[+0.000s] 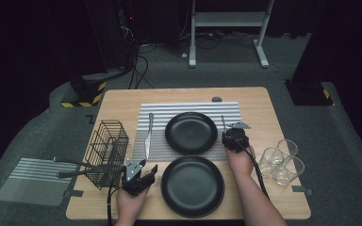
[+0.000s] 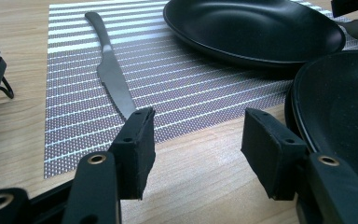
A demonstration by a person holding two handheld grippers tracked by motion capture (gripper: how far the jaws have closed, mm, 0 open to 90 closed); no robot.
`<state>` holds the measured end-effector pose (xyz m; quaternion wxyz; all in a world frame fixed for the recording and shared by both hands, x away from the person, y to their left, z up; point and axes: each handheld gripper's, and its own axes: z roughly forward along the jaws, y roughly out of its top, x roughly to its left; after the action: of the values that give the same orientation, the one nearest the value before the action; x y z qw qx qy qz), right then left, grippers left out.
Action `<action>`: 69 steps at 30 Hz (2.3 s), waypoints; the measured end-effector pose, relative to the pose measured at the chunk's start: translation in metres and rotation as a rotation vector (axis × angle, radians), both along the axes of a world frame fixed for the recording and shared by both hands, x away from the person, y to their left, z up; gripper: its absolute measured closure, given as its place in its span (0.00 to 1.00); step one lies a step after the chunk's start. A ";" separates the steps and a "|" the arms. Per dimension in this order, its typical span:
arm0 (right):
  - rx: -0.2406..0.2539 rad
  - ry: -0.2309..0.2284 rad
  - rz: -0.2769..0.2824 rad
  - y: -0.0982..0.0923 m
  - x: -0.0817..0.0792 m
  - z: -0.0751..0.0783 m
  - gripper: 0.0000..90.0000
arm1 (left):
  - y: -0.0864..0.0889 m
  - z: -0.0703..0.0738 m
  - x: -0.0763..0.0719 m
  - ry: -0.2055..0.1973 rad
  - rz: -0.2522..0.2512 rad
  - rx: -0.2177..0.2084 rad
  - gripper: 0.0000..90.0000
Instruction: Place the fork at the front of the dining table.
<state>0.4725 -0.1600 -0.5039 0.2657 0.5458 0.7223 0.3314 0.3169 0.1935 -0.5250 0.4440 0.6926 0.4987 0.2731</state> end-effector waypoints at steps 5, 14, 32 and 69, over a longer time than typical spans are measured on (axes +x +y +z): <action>0.015 0.000 0.002 0.000 -0.009 0.004 0.65 | 0.000 0.000 0.000 0.002 0.001 0.001 0.49; 0.026 0.017 0.001 -0.003 -0.024 0.005 0.56 | -0.001 0.000 0.000 0.005 0.009 -0.001 0.49; 0.016 0.040 0.009 -0.004 -0.052 -0.008 0.54 | -0.001 0.000 0.000 0.002 -0.002 0.010 0.49; 0.031 0.025 0.061 -0.003 -0.065 -0.008 0.70 | 0.000 0.000 0.001 0.009 -0.009 0.008 0.49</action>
<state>0.4079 -0.1629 -0.5118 0.2378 0.5316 0.7367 0.3438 0.3176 0.1930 -0.5250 0.4402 0.6979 0.4963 0.2701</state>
